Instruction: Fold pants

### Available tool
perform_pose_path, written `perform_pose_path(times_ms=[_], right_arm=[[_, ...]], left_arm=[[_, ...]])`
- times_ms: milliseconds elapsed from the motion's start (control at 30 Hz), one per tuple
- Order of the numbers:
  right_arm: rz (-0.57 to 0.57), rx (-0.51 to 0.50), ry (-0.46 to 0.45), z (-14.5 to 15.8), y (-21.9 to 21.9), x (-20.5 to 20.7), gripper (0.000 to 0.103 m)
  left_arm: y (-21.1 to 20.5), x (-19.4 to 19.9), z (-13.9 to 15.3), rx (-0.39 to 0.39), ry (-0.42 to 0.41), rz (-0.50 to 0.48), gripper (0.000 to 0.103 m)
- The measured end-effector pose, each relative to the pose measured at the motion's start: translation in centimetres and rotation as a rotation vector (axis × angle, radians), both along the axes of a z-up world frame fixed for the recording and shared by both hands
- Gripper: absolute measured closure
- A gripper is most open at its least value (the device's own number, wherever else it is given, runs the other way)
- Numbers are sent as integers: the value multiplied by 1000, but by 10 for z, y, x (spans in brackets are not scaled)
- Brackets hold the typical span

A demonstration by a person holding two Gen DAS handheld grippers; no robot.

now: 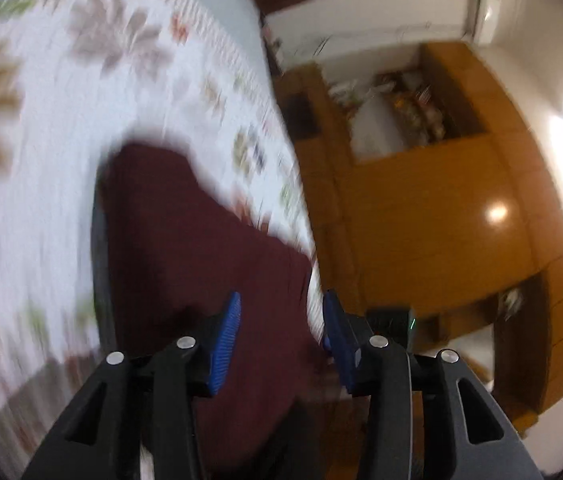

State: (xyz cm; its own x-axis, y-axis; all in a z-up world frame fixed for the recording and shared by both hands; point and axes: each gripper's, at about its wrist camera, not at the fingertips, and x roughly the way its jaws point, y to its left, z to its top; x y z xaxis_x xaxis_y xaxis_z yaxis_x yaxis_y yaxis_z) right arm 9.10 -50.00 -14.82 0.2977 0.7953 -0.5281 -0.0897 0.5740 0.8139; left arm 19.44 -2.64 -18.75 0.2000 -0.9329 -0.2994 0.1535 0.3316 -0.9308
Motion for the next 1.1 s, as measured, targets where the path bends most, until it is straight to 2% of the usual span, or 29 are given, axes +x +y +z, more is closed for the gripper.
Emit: perform_pose_path(times_ms=[33,67,100,167,200,267,300,367,400,433,467,500,533,600,667,700,733,800,833,867,900,967,1033,1100], right_arm=[[9,-45,21,-9,5,-4,75],[0,-57,59,-24,-1,-9,97],[-16,-41,89,-33,-8,-11,103],[-44,13,128,-46,-22,-15,103],[-47,10,130,-46,-24,-17,103],[-23,-48,111,-35,-17,-17,103],[-14,-72,91,-23,-11,-12,93],[-8,-70,45,-2,-1,1,80],[7,-50,17,9,9,12,78],[25,-25,-1,18,20,23,78],[46,-1,-11,24,33,36,72],[75,43,-3,26,51,54,65],[100,83,14,22,64,69,64],[133,141,60,9,95,97,64],[137,164,127,-12,117,123,65],[112,123,173,-32,117,134,89],[87,114,221,-50,112,141,103],[19,123,278,-64,87,140,103],[-3,90,254,-56,79,137,103],[-21,44,209,-40,74,135,96],[-24,55,197,-33,74,132,85],[-3,115,177,-24,85,129,79],[71,155,160,-20,117,134,79],[140,162,180,-30,147,139,78]], left_arm=[[-6,-12,-7,12,20,-22,60],[-10,-24,-14,37,27,-34,60],[-10,-36,-21,67,26,-27,61],[-6,-47,-38,58,70,-12,75],[-4,-48,-45,54,94,-2,85],[1,-46,-46,45,107,8,86],[1,-44,-39,56,86,13,83],[1,-47,-25,45,43,13,69],[-2,-48,-15,17,10,10,64],[-5,-52,-10,-1,-10,3,64],[-9,-54,-5,-17,-31,-2,64],[-13,-57,-4,-35,-42,-5,61],[-17,-58,-7,-51,-34,-14,57],[-26,-57,-20,-23,-2,-19,57],[-31,-58,-38,22,31,-6,67],[-28,-60,-48,20,53,2,79],[-27,-59,-54,8,75,7,88],[-24,-56,-62,-39,120,3,89],[-23,-56,-62,-40,118,0,86],[-25,-56,-61,-39,109,-7,84],[-27,-56,-60,-39,101,-14,81],[-27,-55,-62,-45,101,-17,79],[-26,-55,-63,-47,105,-21,78],[-25,-58,-62,-43,104,-21,76]])
